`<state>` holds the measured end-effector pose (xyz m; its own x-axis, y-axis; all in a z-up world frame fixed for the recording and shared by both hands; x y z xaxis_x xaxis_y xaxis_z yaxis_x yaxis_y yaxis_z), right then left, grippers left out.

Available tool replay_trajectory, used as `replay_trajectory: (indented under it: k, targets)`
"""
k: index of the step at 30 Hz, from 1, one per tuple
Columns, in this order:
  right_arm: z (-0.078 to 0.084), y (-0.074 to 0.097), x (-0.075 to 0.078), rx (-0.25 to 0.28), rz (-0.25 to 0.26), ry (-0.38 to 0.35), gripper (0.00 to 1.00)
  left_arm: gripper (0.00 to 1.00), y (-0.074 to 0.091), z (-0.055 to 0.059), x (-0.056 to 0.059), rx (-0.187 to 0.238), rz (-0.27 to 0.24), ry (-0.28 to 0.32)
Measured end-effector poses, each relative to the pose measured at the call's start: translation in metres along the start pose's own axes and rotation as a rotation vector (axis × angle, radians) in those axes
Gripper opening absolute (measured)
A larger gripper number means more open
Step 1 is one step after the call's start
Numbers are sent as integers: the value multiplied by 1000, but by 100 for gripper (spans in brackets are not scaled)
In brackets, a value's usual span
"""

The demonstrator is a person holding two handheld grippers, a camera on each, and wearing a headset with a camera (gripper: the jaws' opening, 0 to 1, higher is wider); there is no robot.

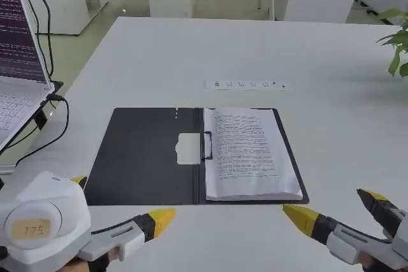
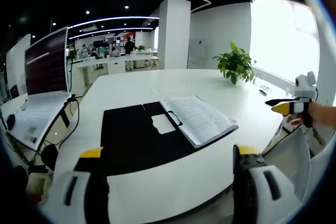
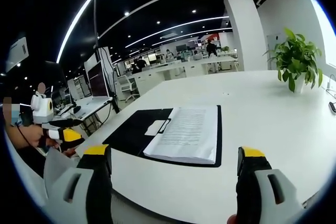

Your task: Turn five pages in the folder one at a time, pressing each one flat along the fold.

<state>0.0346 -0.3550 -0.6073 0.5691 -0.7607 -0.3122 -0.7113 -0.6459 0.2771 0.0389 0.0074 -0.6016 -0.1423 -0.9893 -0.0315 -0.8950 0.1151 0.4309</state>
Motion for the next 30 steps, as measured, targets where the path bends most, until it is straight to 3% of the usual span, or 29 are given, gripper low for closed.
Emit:
replay_trajectory:
  k: [24, 27, 30]
  targets:
    - [2, 1, 7, 11, 24, -27, 98, 99, -33, -11, 24, -25, 78, -48]
    - [3, 0, 8, 10, 25, -29, 98, 89, -38, -14, 27, -20, 93, -67]
    - [4, -1, 8, 10, 27, -31, 98, 95, -46, -17, 37, -19, 122, -79]
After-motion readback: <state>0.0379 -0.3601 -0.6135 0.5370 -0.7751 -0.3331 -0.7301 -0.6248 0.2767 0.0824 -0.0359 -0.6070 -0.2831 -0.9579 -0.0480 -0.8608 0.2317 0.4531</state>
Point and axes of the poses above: the centre of the closed fingertips' face, and the gripper's own axes: y roughly backward along the fingers, x roughly to its right, z roughly out of its underside, the point moved 9 cm from there along y, roughly backward along the fingers, and after that the axes turned 15 degrees about -z, right-handed, at the moved point
